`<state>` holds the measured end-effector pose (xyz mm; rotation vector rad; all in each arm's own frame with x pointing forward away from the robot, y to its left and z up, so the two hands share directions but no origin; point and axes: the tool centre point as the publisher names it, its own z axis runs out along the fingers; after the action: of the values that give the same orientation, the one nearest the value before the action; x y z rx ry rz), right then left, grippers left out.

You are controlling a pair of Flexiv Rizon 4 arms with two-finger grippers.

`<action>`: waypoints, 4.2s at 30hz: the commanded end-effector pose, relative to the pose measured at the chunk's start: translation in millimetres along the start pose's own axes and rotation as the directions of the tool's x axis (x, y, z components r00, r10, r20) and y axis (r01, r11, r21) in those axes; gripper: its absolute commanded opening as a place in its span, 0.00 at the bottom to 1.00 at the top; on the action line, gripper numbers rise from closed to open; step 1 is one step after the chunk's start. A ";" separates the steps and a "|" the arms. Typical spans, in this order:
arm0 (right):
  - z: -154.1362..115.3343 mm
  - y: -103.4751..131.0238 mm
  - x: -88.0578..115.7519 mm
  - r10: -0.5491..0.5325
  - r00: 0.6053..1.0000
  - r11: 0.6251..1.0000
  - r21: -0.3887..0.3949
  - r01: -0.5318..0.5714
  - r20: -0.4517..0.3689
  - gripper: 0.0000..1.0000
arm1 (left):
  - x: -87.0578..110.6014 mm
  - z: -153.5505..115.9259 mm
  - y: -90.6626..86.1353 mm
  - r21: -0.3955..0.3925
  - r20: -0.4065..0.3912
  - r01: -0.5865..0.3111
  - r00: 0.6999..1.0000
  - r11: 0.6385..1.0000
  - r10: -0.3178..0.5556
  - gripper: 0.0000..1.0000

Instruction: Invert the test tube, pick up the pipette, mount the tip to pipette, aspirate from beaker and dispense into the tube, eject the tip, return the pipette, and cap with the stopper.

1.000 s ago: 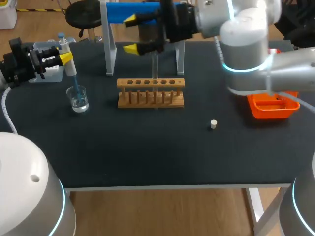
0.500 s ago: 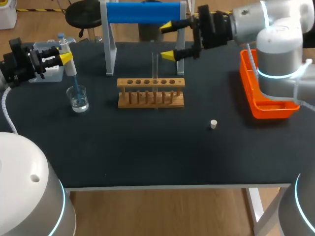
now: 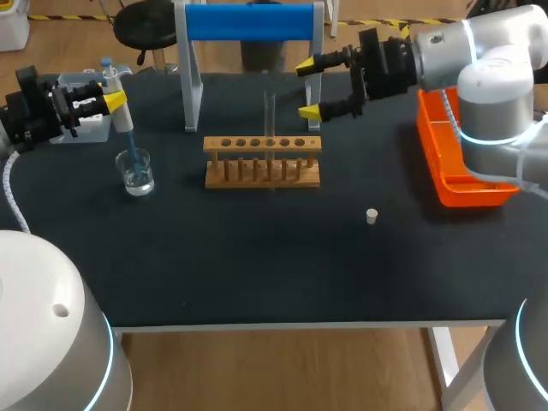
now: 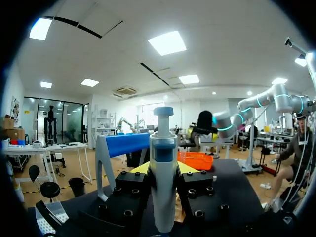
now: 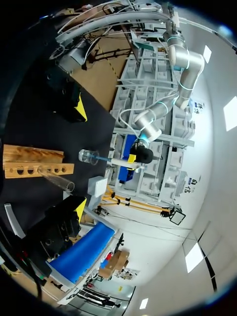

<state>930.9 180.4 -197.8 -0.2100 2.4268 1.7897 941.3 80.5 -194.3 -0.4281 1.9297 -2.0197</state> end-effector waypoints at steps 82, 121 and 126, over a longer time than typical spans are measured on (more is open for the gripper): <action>97.7 -87.4 -45.8 0.082 0.996 0.963 0.257 -0.085 0.026 1.00 | -0.5 -1.2 -0.5 0.000 -0.004 0.001 1.000 1.000 -0.001 0.00; 102.9 -93.1 -42.4 0.076 0.997 0.960 0.270 -0.078 0.017 1.00 | -0.5 -1.2 -0.5 0.000 -0.004 0.001 1.000 1.000 -0.001 0.00; 103.2 -91.3 -43.4 0.073 0.997 0.960 0.271 -0.076 0.018 1.00 | -0.5 -1.2 -0.5 0.000 -0.004 0.001 1.000 1.000 -0.001 0.00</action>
<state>991.8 254.3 -307.9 -0.0858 2.6686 1.4602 941.3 80.5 -194.3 -0.4281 1.9298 -2.0198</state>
